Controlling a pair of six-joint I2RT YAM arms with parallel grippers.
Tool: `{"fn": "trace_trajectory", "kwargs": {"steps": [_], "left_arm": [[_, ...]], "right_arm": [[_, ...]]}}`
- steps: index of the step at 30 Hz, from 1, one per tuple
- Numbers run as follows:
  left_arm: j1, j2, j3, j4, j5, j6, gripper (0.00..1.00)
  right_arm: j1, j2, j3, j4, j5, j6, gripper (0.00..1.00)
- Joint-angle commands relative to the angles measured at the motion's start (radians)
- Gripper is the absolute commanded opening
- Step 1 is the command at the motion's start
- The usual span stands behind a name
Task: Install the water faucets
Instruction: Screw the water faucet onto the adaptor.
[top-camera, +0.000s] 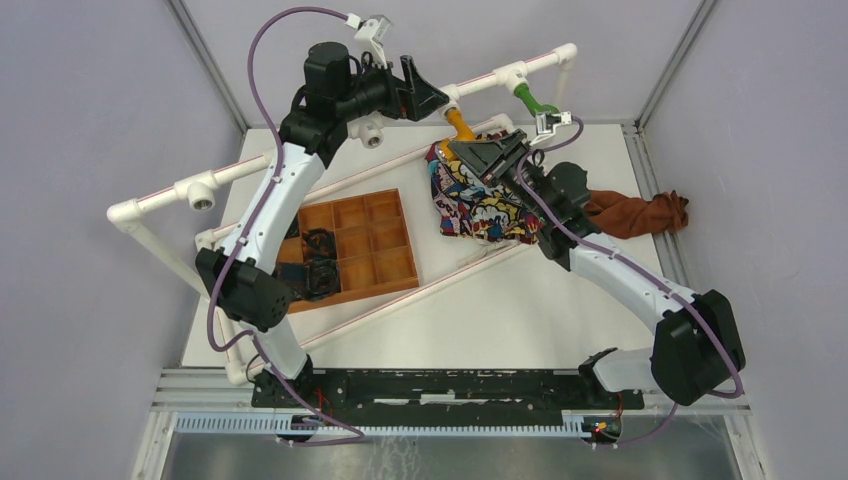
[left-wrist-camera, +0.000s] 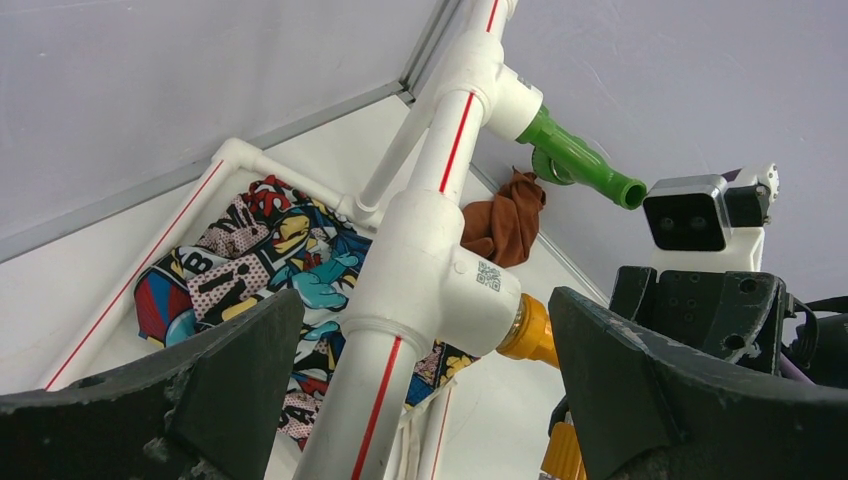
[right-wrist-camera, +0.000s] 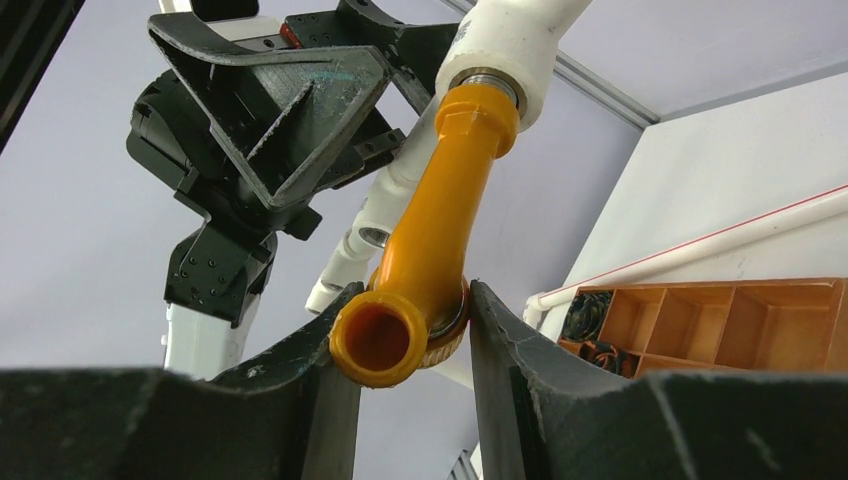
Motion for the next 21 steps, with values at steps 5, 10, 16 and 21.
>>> {"fn": "trace_trajectory", "kwargs": {"steps": [5,10,16,21], "left_arm": [[0.023,-0.031,-0.034,-0.190,-0.006,0.011,1.00],[0.022,-0.031,-0.029,-0.194,-0.010,0.015,1.00],[0.022,-0.023,-0.014,-0.204,-0.012,0.017,1.00],[0.023,-0.017,-0.005,-0.212,-0.016,0.020,1.00]], "right_arm": [[-0.023,-0.024,0.002,0.160,-0.009,0.110,0.48],[-0.024,-0.022,-0.006,0.167,-0.019,0.096,0.61],[-0.026,-0.036,-0.029,0.180,-0.043,0.073,0.79],[-0.047,-0.091,-0.105,0.131,-0.037,0.052,0.90]]}}
